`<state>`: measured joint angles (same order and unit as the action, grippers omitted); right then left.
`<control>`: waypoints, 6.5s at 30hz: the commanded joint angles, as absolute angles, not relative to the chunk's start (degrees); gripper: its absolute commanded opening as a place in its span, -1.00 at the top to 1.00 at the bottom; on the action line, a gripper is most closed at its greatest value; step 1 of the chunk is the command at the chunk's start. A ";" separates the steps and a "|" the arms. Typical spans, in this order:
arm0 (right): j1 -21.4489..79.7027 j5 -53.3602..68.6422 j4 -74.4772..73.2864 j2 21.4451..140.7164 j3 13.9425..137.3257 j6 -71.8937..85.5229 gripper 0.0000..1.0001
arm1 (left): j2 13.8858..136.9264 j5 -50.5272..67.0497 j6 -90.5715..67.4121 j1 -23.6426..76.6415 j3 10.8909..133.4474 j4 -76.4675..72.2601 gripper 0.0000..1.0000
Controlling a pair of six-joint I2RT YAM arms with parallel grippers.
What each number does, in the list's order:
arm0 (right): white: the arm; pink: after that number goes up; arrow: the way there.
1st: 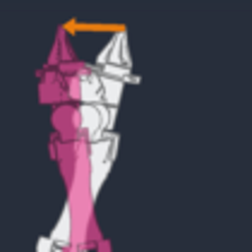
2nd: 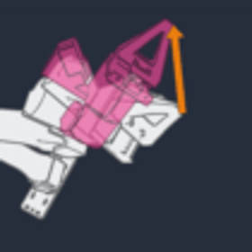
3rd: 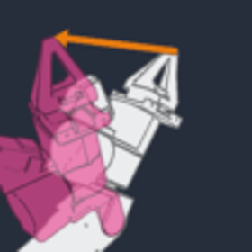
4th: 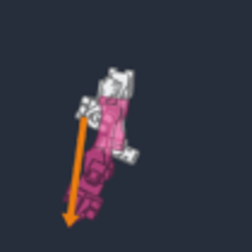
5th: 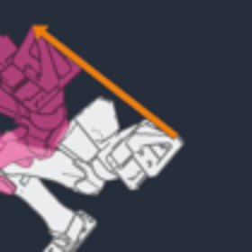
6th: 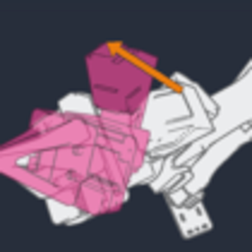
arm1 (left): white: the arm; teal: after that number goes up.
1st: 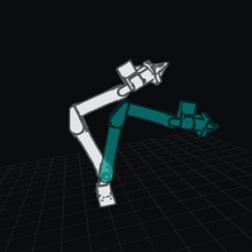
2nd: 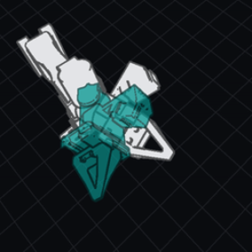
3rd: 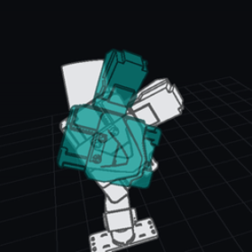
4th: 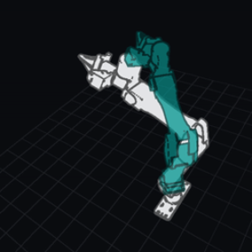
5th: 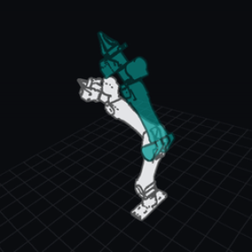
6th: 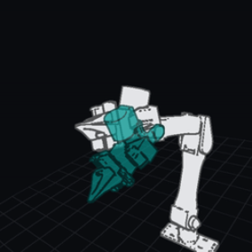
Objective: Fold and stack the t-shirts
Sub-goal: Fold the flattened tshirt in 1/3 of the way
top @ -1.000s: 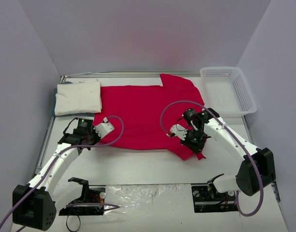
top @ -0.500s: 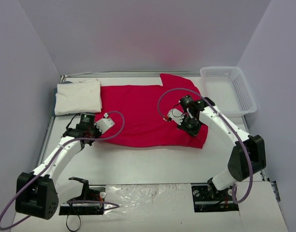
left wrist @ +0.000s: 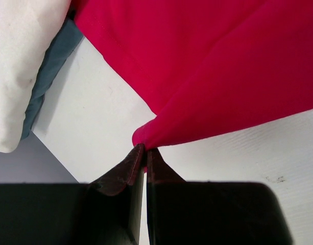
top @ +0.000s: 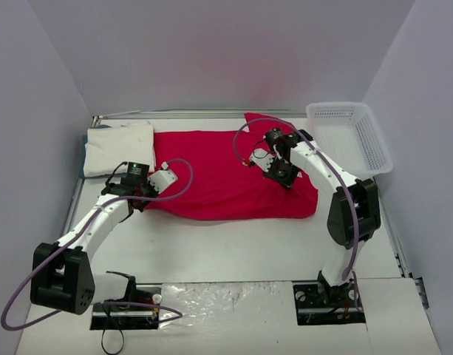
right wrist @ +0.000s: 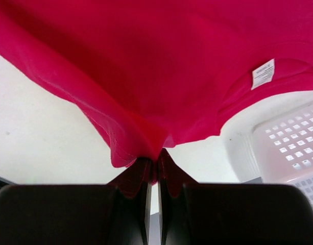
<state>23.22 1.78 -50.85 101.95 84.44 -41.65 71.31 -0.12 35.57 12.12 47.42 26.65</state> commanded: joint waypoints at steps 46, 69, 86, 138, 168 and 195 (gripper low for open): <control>19.16 -6.32 -48.43 127.61 112.68 -37.88 1.00 | 94.92 -12.65 35.51 15.12 64.07 22.15 0.38; 16.96 -3.96 -39.73 102.33 88.78 -33.22 -0.27 | 79.02 -9.76 37.97 15.56 49.93 24.08 0.24; 12.75 -1.32 -39.64 92.73 76.29 -32.26 -0.26 | 85.25 -4.66 38.85 14.94 46.23 20.30 0.41; -2.72 8.09 -40.60 97.30 66.01 -43.50 1.00 | 78.23 -6.42 39.20 13.98 48.08 23.81 0.95; -3.96 11.78 -41.31 101.60 68.03 -42.98 1.00 | 82.00 6.86 40.34 14.06 44.82 21.10 0.25; -3.95 11.43 -41.22 102.22 67.06 -43.07 1.00 | 89.47 2.28 40.16 14.33 46.23 17.92 0.95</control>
<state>-3.46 11.05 -38.00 102.02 66.57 -43.53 88.14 2.04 40.21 14.31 45.30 14.59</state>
